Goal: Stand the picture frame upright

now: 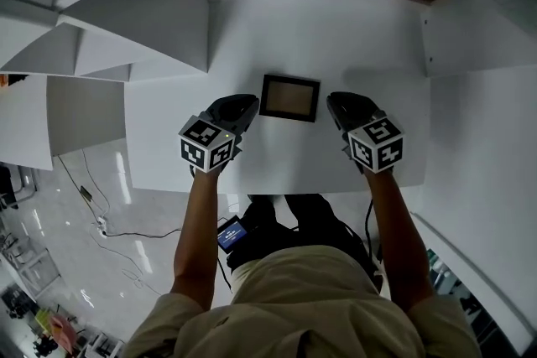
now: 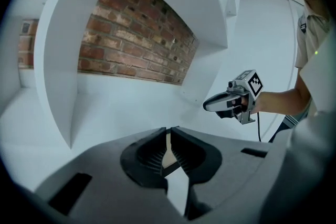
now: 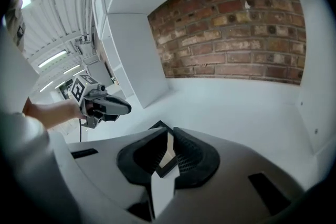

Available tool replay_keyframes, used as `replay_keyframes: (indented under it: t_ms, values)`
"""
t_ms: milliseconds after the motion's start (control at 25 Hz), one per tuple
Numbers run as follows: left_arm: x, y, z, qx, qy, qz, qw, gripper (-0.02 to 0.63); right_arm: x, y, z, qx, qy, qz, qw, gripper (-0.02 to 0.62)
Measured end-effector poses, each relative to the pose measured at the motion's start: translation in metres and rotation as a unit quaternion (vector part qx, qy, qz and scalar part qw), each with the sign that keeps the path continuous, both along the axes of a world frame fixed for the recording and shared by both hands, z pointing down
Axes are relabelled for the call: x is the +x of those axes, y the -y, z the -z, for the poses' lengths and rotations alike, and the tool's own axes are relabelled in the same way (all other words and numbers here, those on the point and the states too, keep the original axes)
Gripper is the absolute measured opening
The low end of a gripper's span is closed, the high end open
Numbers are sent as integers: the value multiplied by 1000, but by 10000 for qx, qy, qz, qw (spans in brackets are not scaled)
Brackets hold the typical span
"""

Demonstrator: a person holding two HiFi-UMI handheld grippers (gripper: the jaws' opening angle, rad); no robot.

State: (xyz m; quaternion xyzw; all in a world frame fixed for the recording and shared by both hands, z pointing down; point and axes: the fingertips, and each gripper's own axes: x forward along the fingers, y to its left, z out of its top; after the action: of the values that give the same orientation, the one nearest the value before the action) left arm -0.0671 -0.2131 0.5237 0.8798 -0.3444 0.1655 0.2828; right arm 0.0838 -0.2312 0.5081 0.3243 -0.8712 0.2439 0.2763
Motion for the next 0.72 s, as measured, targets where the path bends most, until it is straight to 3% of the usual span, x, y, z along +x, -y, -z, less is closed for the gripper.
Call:
replay_keyframes:
  t_ms: [160, 720]
  values:
    - [-3, 11, -36, -263, 95, 79, 9996, 9, -5, 1, -39, -459, 20, -103, 9989, 95]
    - [9, 30, -101, -1067, 228, 102, 9940, 77, -8, 9, -114, -1442, 186, -604, 9875, 124]
